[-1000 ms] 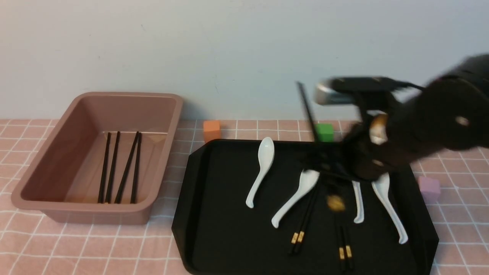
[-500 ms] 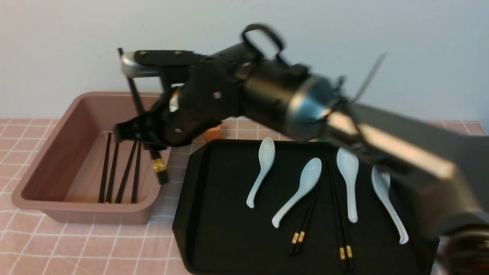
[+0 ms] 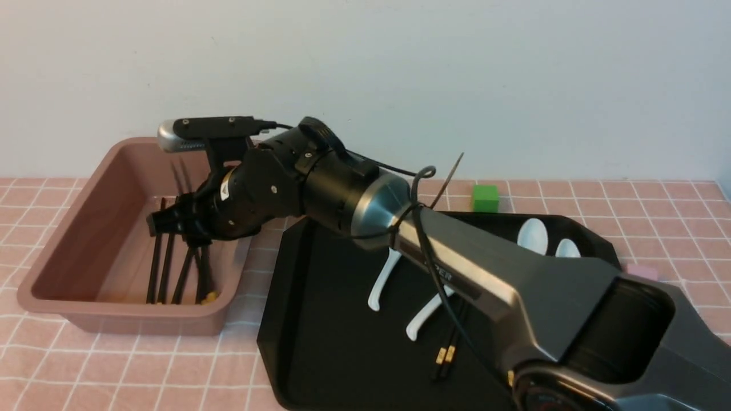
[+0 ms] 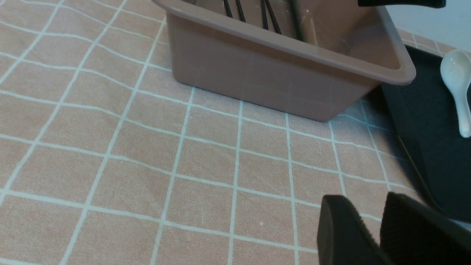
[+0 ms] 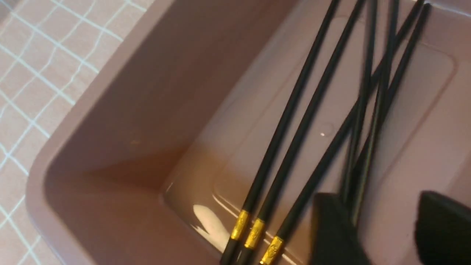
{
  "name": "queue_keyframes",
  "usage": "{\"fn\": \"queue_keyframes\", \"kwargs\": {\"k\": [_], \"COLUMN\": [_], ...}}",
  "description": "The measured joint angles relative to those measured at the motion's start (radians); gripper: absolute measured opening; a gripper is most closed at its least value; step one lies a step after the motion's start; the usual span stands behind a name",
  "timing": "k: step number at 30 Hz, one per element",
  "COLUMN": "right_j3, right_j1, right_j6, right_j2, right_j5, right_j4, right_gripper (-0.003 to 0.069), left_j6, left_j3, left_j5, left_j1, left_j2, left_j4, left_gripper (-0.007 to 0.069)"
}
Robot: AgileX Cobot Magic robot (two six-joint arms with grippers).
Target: On pink tablecloth take chopsticks from black tray and put them in box.
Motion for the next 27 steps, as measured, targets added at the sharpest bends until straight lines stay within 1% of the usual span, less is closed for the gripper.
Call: {"fn": "queue_keyframes", "kwargs": {"k": [2, 4, 6, 8, 11, 13, 14, 15, 16, 17, 19, 20, 21, 22, 23, 27], "right_j3": [-0.004, -0.004, -0.004, -0.004, -0.004, -0.005, -0.007, -0.008, -0.008, -0.008, -0.006, 0.009, 0.011, 0.035, 0.072, 0.267], "right_j1": [0.000, 0.000, 0.000, 0.000, 0.000, 0.000, 0.000, 0.000, 0.000, 0.000, 0.000, 0.000, 0.000, 0.000, 0.000, 0.000], "right_j6": [0.000, 0.000, -0.003, -0.017, -0.089, -0.139, -0.174, -0.195, -0.220, -0.224, -0.248, -0.258, -0.258, -0.259, -0.262, -0.262], "right_j2": [-0.005, -0.021, -0.056, -0.089, -0.193, -0.251, -0.294, -0.321, -0.359, -0.365, -0.418, -0.476, -0.476, -0.522, -0.568, -0.749], "right_j5": [0.000, 0.021, 0.082, 0.149, 0.311, 0.414, 0.494, 0.515, 0.543, 0.543, 0.560, 0.561, 0.562, 0.565, 0.565, 0.565], "right_j4": [-0.011, -0.020, -0.024, -0.027, -0.030, -0.031, -0.035, -0.039, -0.048, -0.050, -0.062, -0.072, -0.071, -0.071, -0.072, -0.086], "right_gripper": [0.0423, 0.0463, 0.0475, 0.0469, 0.0410, 0.0357, 0.0308, 0.0272, 0.0208, 0.0208, 0.0115, 0.0038, 0.0031, -0.0001, -0.0012, -0.0013], "left_j6": [0.000, 0.000, 0.000, 0.000, 0.000, 0.000, 0.000, 0.000, 0.000, 0.000, 0.000, 0.000, 0.000, 0.000, 0.000, 0.000], "left_j3": [0.000, 0.000, 0.000, 0.000, 0.000, 0.000, 0.000, 0.000, 0.000, 0.000, 0.000, 0.000, 0.000, 0.000, 0.000, 0.000], "left_j5": [0.000, 0.000, 0.000, 0.000, 0.000, 0.000, 0.000, 0.000, 0.000, 0.000, 0.000, 0.000, 0.000, 0.000, 0.000, 0.000], "left_j1": [0.000, 0.000, 0.000, 0.000, 0.000, 0.000, 0.000, 0.000, 0.000, 0.000, 0.000, 0.000, 0.000, 0.000, 0.000, 0.000], "left_j2": [0.000, 0.000, 0.000, 0.000, 0.000, 0.000, 0.000, 0.000, 0.000, 0.000, 0.000, 0.000, 0.000, 0.000, 0.000, 0.000], "left_j4": [0.000, 0.000, 0.000, 0.000, 0.000, 0.000, 0.000, 0.000, 0.000, 0.000, 0.000, 0.000, 0.000, 0.000, 0.000, 0.000], "left_gripper": [0.0187, 0.0187, 0.0187, 0.0187, 0.0187, 0.0187, 0.0187, 0.0187, 0.0187, 0.0187, 0.0187, 0.0187, 0.0187, 0.0189, 0.0190, 0.0191]}}
